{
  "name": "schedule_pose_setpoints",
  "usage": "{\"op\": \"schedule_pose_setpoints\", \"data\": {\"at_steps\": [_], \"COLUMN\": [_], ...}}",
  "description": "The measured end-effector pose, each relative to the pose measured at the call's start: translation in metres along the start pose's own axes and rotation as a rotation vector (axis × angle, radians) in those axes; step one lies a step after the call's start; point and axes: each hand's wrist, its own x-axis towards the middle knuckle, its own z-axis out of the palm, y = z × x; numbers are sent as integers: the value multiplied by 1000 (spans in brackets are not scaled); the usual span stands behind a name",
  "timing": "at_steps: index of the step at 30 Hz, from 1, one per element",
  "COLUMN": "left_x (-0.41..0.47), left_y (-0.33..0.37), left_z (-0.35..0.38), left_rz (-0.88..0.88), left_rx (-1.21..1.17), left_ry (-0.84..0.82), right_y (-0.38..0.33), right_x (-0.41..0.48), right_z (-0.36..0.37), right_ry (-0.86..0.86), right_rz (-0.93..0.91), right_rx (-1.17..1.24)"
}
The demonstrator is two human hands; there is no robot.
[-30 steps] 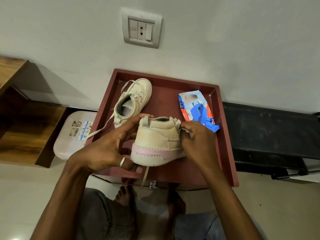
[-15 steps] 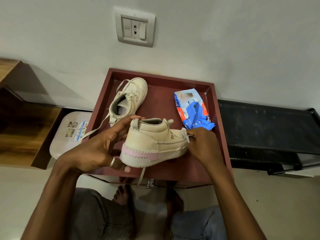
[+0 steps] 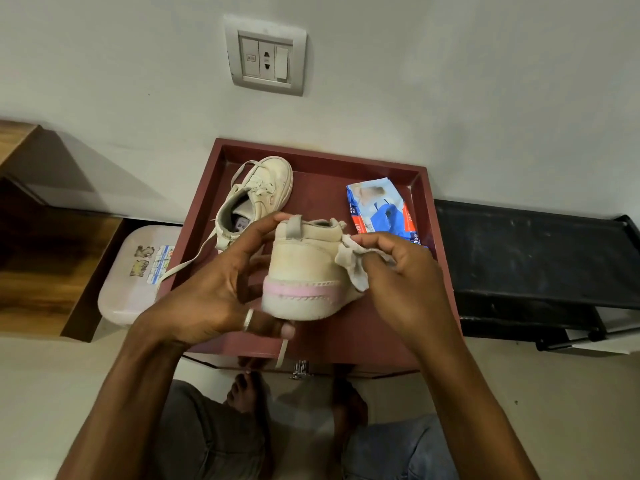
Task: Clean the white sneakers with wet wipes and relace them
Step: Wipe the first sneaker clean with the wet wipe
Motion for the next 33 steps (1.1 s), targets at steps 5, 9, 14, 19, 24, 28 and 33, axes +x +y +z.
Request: {"op": "schedule_pose_setpoints", "data": {"at_steps": [5,9,14,19,24,28,33], "left_x": [9,12,13,13,19,16,5], "left_y": [26,38,39,42,41,41,30], "left_z": [30,59,75,84,107,99,42], "left_rz": [135,249,191,193,156,159,12], "left_rx": [192,424,665,986,1184,1110,725], "left_ry": [113,215,352,418,438,290,567], "right_y": [-40,-49,-33,-17,2,16,33], "right_x": [-21,-30,-21,-10,-3,0,7], "right_z": [-24,-24,-17,-17,-4,-16,-24], "right_ry": [-91,-128,-102,-219,-11,-8,1], "right_rz": [0,-67,-28,4,33,58,88], "right_rx": [2,-313,-187,89,199,448,595]}}
